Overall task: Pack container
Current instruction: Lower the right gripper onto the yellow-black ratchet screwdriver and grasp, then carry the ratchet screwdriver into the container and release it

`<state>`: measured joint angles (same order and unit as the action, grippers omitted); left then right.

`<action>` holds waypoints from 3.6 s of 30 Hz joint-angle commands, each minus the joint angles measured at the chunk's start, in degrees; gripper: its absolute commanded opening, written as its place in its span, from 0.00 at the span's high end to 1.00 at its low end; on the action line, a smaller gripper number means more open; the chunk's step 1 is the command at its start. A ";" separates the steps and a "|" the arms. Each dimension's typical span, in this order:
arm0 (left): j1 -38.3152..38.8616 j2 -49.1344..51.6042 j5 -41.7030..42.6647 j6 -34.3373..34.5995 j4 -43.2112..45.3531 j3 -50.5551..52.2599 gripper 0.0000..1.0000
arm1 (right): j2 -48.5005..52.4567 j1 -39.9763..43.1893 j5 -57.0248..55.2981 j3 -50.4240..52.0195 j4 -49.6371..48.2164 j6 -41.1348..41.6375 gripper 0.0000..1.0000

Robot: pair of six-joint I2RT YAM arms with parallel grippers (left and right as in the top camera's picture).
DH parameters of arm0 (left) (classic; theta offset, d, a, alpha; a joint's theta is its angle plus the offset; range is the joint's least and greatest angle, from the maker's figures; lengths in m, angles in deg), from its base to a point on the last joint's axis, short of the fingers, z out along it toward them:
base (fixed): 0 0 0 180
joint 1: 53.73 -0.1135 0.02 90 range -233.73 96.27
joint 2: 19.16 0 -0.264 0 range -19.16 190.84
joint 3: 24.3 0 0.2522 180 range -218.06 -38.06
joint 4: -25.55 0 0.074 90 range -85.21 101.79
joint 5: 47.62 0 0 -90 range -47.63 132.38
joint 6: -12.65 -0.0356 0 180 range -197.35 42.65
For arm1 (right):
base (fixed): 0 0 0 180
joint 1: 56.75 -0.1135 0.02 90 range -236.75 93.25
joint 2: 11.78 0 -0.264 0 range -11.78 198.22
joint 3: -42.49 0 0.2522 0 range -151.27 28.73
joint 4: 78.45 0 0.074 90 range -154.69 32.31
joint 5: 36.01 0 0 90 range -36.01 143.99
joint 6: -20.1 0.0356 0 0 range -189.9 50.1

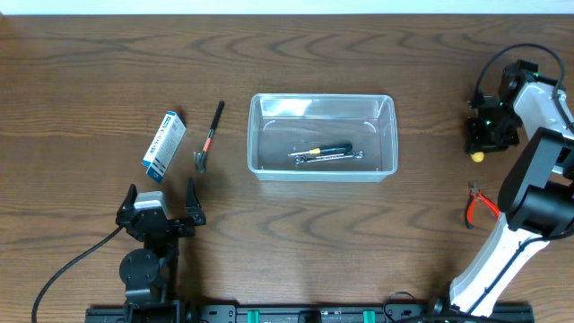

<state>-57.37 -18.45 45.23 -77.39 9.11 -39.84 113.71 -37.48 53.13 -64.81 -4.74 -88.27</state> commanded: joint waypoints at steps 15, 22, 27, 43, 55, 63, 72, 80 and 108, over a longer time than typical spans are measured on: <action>0.24 0.02 -0.07 -0.37 -0.92 1.55 0.02 | 0.39 -12.52 4.37 -36.79 16.83 -1.51 0.99; 0.24 0.02 -0.07 -0.37 -0.92 1.55 0.02 | 0.39 -23.87 4.39 -47.80 23.28 -6.27 0.98; 0.24 0.02 -0.04 -0.35 -0.92 1.55 0.02 | 0.39 -33.20 4.37 -49.66 25.16 -11.19 0.97; 0.24 0.02 -0.04 -0.35 -0.92 1.55 0.02 | 0.44 -48.11 4.09 -41.27 25.18 -26.47 0.91; 0.24 0.02 -0.04 -0.35 -0.92 1.55 0.02 | 0.44 -45.66 3.89 -17.09 11.06 -26.49 0.88; 0.24 0.02 -0.07 -0.35 -0.92 1.55 0.02 | 0.44 -45.44 3.89 -5.18 1.36 -26.23 0.88; 0.24 0.02 -0.07 -0.37 -0.92 1.55 0.02 | 0.44 -45.44 1.95 -0.44 -7.10 -22.80 0.57; 0.24 0.02 -0.04 -0.35 -0.92 1.55 0.02 | 0.09 -45.44 0.94 -0.87 -6.34 -20.92 0.26; 0.24 0.02 -0.04 -0.35 -0.92 1.55 0.02 | -20.33 -26.12 -0.42 -13.57 18.08 16.65 0.47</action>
<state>-57.37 -18.45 45.23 -77.39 9.11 -39.84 93.30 -67.38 47.97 -79.08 12.31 -76.67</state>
